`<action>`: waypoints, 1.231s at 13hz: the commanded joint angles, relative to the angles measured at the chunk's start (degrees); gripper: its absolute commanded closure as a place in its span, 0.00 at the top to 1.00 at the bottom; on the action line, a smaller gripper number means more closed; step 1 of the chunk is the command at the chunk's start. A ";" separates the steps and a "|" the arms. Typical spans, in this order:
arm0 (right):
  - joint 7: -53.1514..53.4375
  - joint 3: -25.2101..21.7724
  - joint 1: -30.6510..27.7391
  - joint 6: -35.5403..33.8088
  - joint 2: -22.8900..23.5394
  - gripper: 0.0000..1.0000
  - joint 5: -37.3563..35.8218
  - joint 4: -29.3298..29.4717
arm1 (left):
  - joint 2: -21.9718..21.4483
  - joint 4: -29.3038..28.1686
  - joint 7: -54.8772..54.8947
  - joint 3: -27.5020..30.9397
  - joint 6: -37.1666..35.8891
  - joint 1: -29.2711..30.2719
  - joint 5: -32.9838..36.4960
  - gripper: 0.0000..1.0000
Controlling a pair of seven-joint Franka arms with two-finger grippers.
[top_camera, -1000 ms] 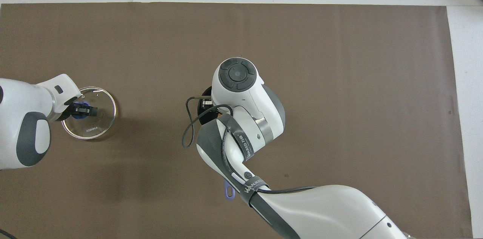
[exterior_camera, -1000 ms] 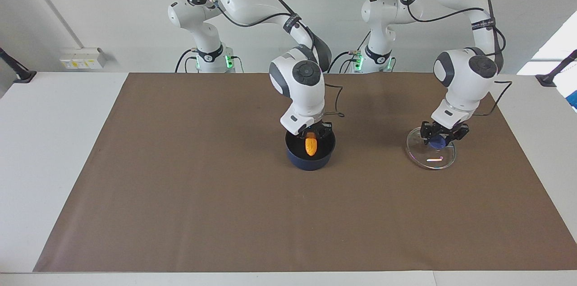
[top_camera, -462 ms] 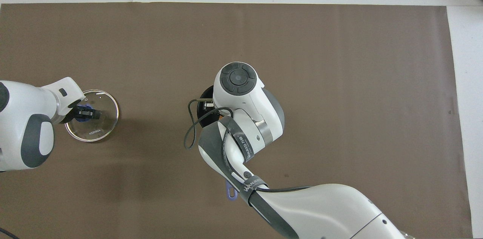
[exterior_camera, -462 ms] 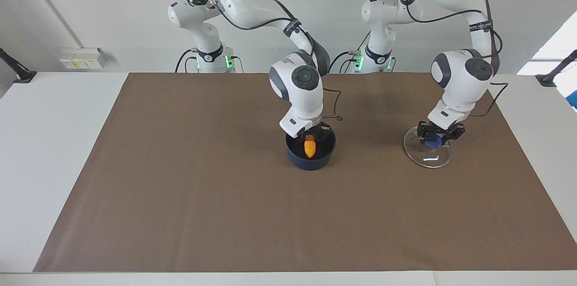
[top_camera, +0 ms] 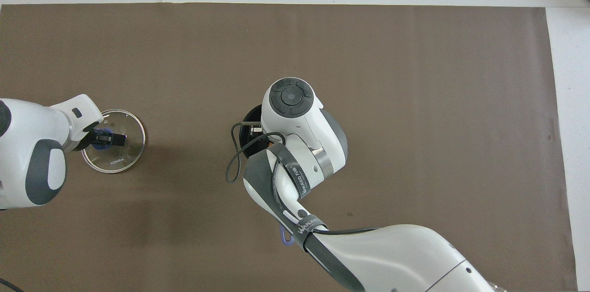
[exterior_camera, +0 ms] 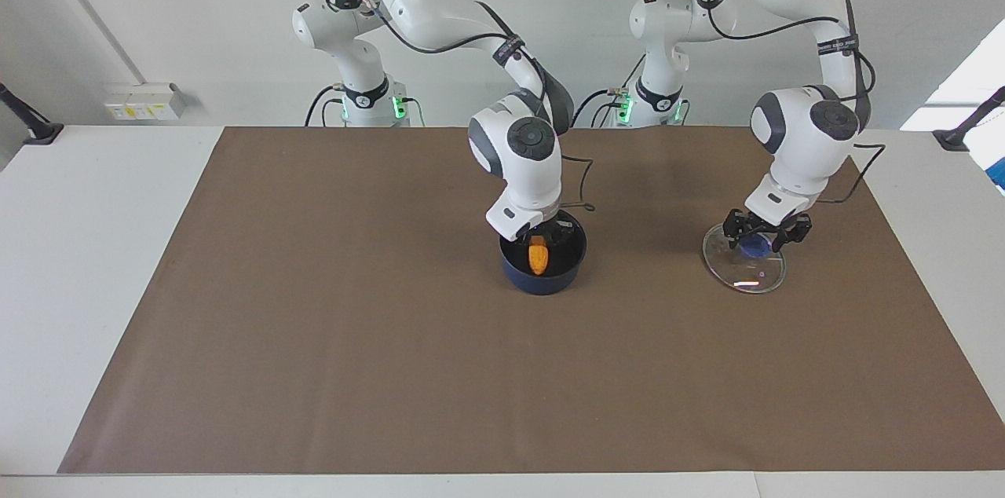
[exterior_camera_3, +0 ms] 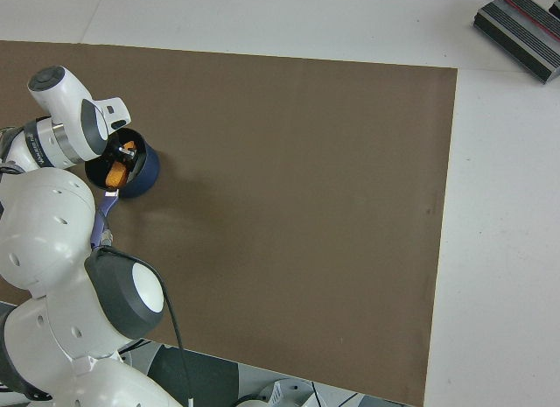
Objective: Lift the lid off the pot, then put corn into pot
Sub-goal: 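Move the corn over the pot with the right gripper while the left gripper lowers lid, then release the corn into the pot and open the right gripper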
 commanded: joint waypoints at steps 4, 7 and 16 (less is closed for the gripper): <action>-0.53 0.38 -0.72 0.40 -2.01 1.00 1.39 0.46 | 0.37 1.42 1.58 -0.12 0.75 0.22 -1.06 1.00; -0.53 0.21 -1.16 -0.39 -5.52 1.00 1.39 0.29 | 0.03 4.84 1.49 -0.21 -1.87 0.13 -0.97 1.00; -7.28 -0.49 -16.70 -12.25 -17.57 1.00 -4.67 0.28 | -0.77 38.75 0.88 -1.00 -37.09 -1.89 -0.97 1.00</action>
